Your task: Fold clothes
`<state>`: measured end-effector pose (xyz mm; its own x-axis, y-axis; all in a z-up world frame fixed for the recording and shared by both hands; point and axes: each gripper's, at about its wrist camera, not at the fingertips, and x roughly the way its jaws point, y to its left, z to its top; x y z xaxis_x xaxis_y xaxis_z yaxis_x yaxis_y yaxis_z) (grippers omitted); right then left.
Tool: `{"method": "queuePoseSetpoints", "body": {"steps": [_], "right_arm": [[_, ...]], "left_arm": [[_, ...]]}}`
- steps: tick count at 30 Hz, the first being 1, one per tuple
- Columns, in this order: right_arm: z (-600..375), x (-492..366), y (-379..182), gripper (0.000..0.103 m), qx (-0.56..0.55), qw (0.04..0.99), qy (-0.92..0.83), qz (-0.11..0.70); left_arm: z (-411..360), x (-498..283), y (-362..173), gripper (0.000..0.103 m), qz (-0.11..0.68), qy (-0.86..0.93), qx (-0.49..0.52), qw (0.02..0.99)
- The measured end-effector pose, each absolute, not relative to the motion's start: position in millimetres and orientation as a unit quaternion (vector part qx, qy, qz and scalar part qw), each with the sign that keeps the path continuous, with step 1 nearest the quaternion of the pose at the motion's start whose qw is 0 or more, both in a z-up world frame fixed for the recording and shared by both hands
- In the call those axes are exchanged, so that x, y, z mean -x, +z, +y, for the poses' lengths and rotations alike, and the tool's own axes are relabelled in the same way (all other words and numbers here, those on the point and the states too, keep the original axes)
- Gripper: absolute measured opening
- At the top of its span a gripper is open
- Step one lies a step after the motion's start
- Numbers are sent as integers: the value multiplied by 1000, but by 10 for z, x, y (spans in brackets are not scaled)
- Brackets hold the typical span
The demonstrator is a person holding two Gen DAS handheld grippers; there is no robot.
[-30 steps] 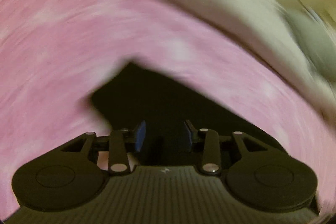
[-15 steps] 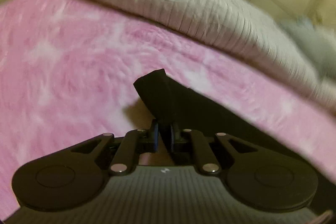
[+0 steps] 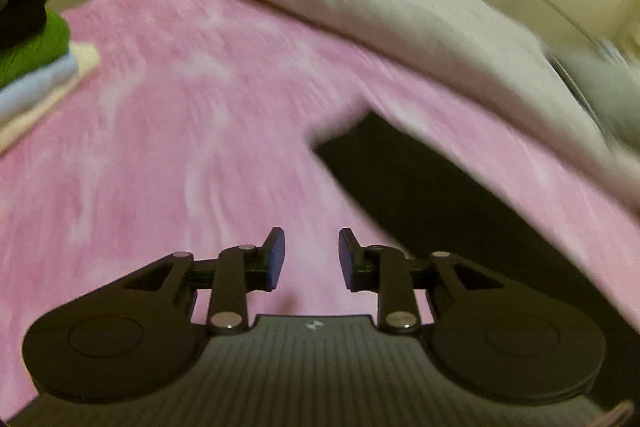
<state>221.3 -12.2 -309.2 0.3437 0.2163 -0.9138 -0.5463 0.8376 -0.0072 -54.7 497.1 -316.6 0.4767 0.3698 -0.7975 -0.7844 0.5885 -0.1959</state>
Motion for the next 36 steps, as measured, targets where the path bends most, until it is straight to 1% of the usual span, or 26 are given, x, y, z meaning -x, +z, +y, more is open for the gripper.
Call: {"method": "queuePoseSetpoints", "body": {"steps": [2, 4, 5, 6, 7, 9, 10, 12, 14, 15, 16, 18, 20, 22, 29, 36], "right_arm": [[-194, -2064, -3211, 47, 194, 800, 232, 519], [-266, -1941, -3371, 49, 235, 792, 226, 516], [-319, -1917, -3472, 51, 248, 781, 223, 529], [-378, -1903, -3578, 51, 259, 767, 220, 545], [-440, -1913, -3661, 51, 264, 753, 217, 562], [-575, -1959, -3638, 51, 237, 751, 221, 576], [-618, -1988, -3581, 51, 224, 751, 223, 580], [-676, -2045, -3428, 51, 201, 752, 235, 582], [-697, -2080, -3228, 51, 185, 754, 261, 574], [-703, -2092, -3114, 52, 173, 752, 275, 574], [-713, -2100, -3007, 53, 161, 747, 290, 576], [-741, -2101, -2806, 66, 143, 735, 318, 581], [-776, -2062, -2618, 71, 141, 725, 342, 580], [-824, -1993, -2452, 73, 155, 720, 365, 570], [-1028, -1808, -2151, 81, 184, 709, 386, 561], [-1083, -1693, -1927, 83, 208, 706, 402, 545]], "left_arm": [[4507, 815, -3194, 23, 396, 317, 274, 817], [4127, 1073, -3327, 24, 429, 303, 295, 798], [4015, 1181, -3449, 24, 455, 311, 309, 775], [3936, 1269, -3609, 24, 497, 327, 320, 737], [3891, 1337, -3728, 21, 533, 342, 327, 702], [3784, 1462, -3595, 20, 514, 373, 327, 700], [3748, 1476, -3500, 22, 516, 382, 329, 693], [3636, 1451, -3252, 22, 514, 384, 329, 693], [3498, 1359, -2966, 30, 497, 380, 330, 706], [3396, 1303, -2816, 31, 490, 377, 331, 713], [3293, 1246, -2666, 33, 483, 374, 331, 719], [3022, 1106, -2394, 38, 473, 366, 332, 730], [2749, 987, -2205, 42, 466, 354, 332, 740], [2470, 918, -2031, 43, 463, 343, 331, 748], [1771, 872, -1769, 43, 480, 347, 263, 762], [1475, 1031, -1569, 44, 472, 360, 250, 765]]}}
